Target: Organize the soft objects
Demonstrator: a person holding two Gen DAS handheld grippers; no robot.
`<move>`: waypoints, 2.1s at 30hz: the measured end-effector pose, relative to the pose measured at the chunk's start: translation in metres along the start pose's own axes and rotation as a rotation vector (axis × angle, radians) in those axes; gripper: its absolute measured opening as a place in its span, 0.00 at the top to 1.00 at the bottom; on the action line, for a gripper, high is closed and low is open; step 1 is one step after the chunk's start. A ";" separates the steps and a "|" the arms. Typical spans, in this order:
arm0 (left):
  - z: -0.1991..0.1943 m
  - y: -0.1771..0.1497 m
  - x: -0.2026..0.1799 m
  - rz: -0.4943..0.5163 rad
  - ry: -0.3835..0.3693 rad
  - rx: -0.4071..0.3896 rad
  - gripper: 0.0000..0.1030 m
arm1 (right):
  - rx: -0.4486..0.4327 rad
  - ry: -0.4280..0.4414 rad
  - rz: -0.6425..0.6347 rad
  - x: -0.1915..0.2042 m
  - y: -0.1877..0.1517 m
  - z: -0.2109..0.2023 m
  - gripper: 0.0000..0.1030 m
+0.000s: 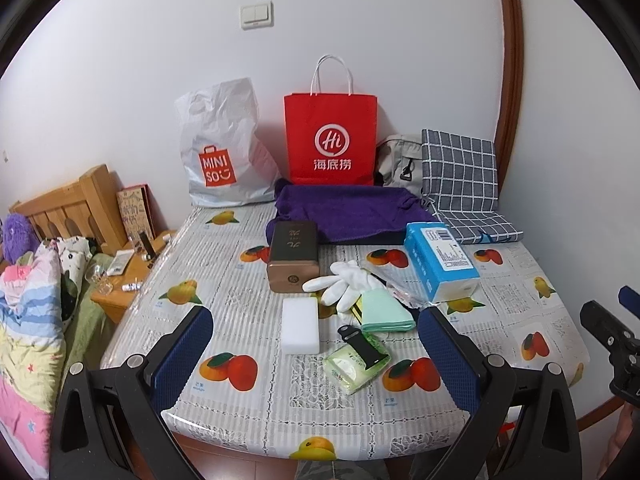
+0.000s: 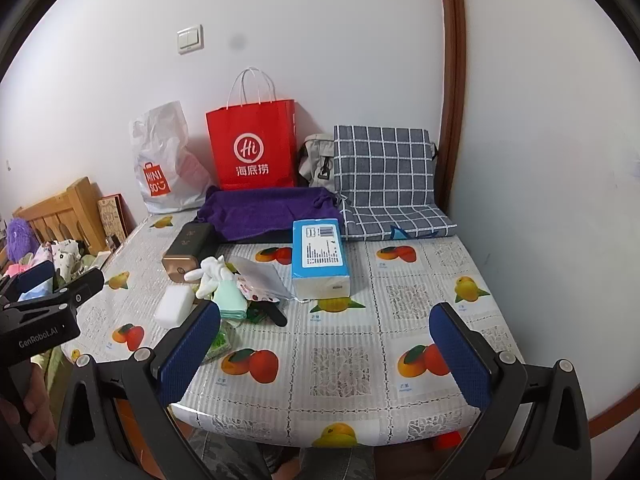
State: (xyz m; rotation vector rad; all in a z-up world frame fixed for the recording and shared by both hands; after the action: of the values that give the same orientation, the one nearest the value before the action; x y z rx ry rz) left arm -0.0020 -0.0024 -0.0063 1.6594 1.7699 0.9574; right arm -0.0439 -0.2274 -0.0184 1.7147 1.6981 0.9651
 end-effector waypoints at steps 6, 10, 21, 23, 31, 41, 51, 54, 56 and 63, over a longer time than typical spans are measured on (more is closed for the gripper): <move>0.048 -0.008 0.009 0.000 -0.003 0.075 0.00 | 0.030 0.011 -0.011 0.000 -0.008 0.024 0.00; 0.076 -0.017 0.011 0.002 0.009 0.126 0.00 | 0.053 0.010 0.004 -0.005 -0.015 0.044 0.00; 0.142 -0.034 0.018 0.005 0.051 0.249 0.00 | 0.139 0.023 0.039 -0.020 -0.035 0.104 0.00; 0.152 -0.036 0.017 0.006 0.049 0.266 0.00 | 0.155 0.024 0.031 -0.021 -0.038 0.114 0.00; 0.195 -0.045 0.012 0.007 0.027 0.337 0.00 | 0.187 0.066 0.024 -0.020 -0.041 0.148 0.05; 0.236 -0.050 0.011 -0.006 0.020 0.383 0.10 | 0.188 0.126 -0.016 -0.001 -0.033 0.182 0.19; 0.249 -0.051 0.015 0.013 0.000 0.374 0.54 | 0.272 0.173 -0.092 0.018 -0.044 0.215 0.31; 0.250 -0.049 0.023 -0.012 -0.002 0.370 0.54 | 0.256 0.187 -0.106 0.021 -0.038 0.216 0.31; 0.252 -0.048 0.027 -0.020 -0.001 0.374 0.54 | 0.233 0.192 -0.120 0.024 -0.030 0.215 0.31; 0.258 -0.047 0.030 -0.023 -0.016 0.376 0.54 | 0.189 0.240 -0.094 0.033 -0.001 0.233 0.38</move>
State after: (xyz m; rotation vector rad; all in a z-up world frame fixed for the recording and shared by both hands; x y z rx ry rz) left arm 0.1666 0.0637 -0.1978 1.8567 2.0474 0.6246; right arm 0.1386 -0.1689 -0.1549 1.6715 2.0642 1.0281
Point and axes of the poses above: each gripper's, at about its wrist camera, not at the fingertips, and z roughly the way its jaws point, x to its left, y to its top, the point moved 1 cm from there along z, roughly the way its jaws point, and after that the axes turned 8 degrees about y, right-handed, at the moved point
